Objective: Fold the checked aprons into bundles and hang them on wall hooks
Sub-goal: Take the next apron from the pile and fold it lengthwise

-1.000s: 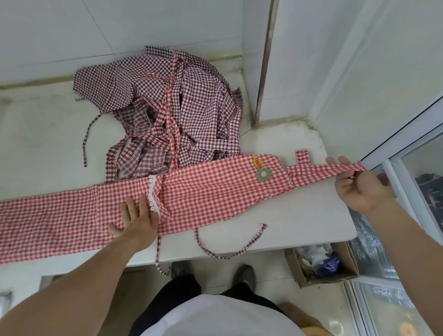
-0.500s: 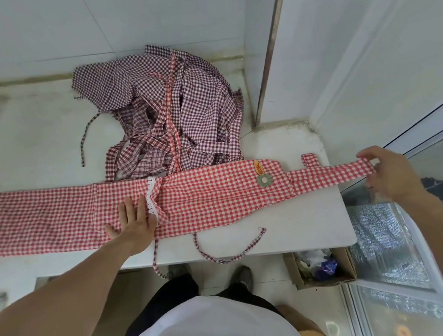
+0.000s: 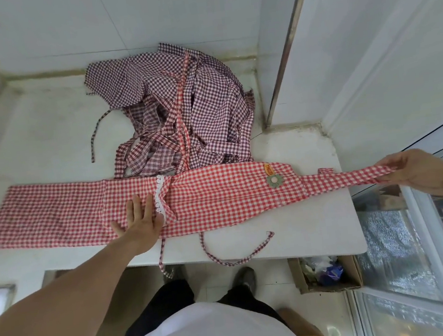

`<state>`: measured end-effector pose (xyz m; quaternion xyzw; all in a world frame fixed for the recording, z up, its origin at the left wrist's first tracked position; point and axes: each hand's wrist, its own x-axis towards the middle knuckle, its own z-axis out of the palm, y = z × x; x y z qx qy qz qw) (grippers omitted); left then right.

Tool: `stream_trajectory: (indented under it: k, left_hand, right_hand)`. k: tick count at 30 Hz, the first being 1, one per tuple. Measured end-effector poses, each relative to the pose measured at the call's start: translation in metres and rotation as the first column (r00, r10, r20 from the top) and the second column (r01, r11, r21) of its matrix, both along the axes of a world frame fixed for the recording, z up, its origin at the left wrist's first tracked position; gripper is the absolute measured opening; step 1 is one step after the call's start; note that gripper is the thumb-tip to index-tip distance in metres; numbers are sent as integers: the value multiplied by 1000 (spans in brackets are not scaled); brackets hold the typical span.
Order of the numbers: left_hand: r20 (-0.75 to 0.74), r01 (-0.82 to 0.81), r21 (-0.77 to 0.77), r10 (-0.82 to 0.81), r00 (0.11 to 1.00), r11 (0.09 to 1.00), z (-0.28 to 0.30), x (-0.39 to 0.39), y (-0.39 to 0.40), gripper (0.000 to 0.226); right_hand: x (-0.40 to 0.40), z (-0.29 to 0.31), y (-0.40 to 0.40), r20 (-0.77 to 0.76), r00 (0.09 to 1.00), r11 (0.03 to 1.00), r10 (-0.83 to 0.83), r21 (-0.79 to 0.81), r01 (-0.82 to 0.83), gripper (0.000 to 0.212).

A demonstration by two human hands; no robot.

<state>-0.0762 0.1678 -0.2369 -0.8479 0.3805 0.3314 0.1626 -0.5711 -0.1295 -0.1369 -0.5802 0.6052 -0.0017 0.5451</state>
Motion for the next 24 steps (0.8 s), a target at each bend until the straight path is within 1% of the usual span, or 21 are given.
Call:
stream_trajectory:
  k: [1,2,4,5,6,8,9,10,11,12,13,15,17,19,20,21,22,24]
  left_hand:
    - [12,9,7,-9,1000,1000,0,0,0,65]
    - [26,16,17,-17,1000,1000,1,1,-1,65]
    - [53,40,27,-42,998,999,2,3,-2,67]
    - [65,62,33,-64,996,998,3,4,-2,68]
    - [74,84,29,-86,993,996,6,7,-4,69]
    - [81,124,15,-125,989,992,9,8,-4,72]
    - [80,145,0,-144,986,989,9,10,-1,74]
    - [79,170,-7,-169,982,985,11,15,1,76]
    - [74,201,-19,-199,977,979,13,23,3,79]
    - [67,225,-22,-223,972,974,14,26,4,81]
    - [56,246,-23,-244,968,969,15,31,5,83]
    - [32,276,-27,-275,961,961,16,42,10,85]
    - [8,307,-29,-307,952,951,13,46,13,91]
    - [-13,344,-44,-345,939,938,11,54,19,97]
    - [-20,366,-50,-367,930,929,11,59,23,100]
    - [-26,387,-52,-388,921,921,10,61,24,103]
    - [-33,400,-62,-402,915,915,9,65,29,105]
    - [-45,410,-94,-416,908,907,8,68,32,109]
  right_hand:
    - [3,5,-1,-74,996,990,53,-124,-62,21]
    - [6,8,-1,-125,991,973,47,-219,-73,20]
    - [10,9,3,-84,996,946,-35,-325,6,22]
    - [10,5,4,-21,996,946,-82,-315,71,24]
    - [11,1,7,51,989,956,-136,-256,144,27]
    - [10,-1,11,224,941,962,-255,-44,271,32]
    - [11,0,14,320,890,945,-324,70,319,32]
    - [11,0,19,394,836,924,-383,163,347,38]
    - [11,0,25,462,782,908,-419,229,351,51]
    - [9,0,30,489,740,887,-461,279,368,58]
    - [10,2,37,493,714,868,-497,289,405,54]
    - [15,7,51,435,685,810,-585,271,519,35]
    - [13,4,59,344,646,728,-681,224,649,35]
    - [19,11,63,272,648,696,-711,141,704,38]
    - [26,17,67,242,629,664,-739,110,739,39]
    - [32,21,70,217,612,636,-760,59,769,37]
    - [42,24,75,173,627,632,-759,-34,775,34]
    - [73,22,90,95,674,632,-733,-274,725,25]
